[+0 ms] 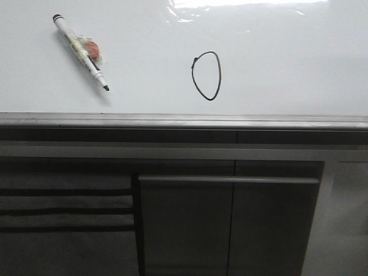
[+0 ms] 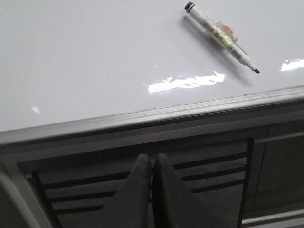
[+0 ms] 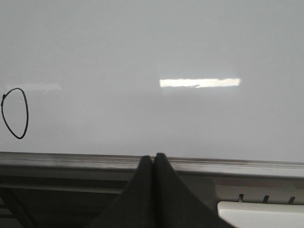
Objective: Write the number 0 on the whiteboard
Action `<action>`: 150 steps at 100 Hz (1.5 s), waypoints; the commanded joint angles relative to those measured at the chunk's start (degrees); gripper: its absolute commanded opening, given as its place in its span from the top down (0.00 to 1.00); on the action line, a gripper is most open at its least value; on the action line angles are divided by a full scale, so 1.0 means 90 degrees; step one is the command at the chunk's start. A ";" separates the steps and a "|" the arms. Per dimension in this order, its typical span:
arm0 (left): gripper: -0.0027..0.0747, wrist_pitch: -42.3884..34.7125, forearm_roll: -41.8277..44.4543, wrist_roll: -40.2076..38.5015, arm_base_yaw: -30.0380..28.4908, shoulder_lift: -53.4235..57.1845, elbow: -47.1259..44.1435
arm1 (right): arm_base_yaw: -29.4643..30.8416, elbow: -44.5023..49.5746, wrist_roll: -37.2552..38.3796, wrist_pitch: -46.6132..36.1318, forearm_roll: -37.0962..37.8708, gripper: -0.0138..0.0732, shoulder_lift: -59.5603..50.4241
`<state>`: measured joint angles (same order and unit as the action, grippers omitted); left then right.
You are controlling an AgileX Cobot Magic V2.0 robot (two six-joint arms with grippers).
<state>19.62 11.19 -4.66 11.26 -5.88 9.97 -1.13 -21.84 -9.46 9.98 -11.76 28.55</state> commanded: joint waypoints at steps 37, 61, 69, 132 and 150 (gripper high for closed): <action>0.99 -0.2180 -0.0738 -0.0075 -0.0351 0.0729 -0.1238 | 0.0038 -0.0169 0.0001 -0.0521 -0.0018 0.93 -0.0004; 0.99 -0.2316 -0.1877 0.1283 -0.0351 0.0756 -0.1238 | 0.0038 -0.0169 0.0001 -0.0521 -0.0018 0.93 0.0007; 0.99 -0.2316 -0.1877 0.1283 -0.0351 0.0769 -0.1238 | 0.0038 -0.0169 0.0001 -0.0521 -0.0018 0.93 0.0007; 0.99 -0.2304 -0.1877 0.1283 -0.0337 0.0843 -0.1238 | 0.0023 -0.0125 0.0001 -0.0521 -0.0018 0.93 -0.0157; 0.99 -0.2304 -0.1877 0.1283 -0.0337 0.0843 -0.1238 | 0.0137 0.0603 0.0001 -0.0766 -0.0018 0.93 -0.1539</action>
<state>3.46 -5.10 6.88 8.29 0.32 0.25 -0.63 -17.58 -9.36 8.32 -11.85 19.38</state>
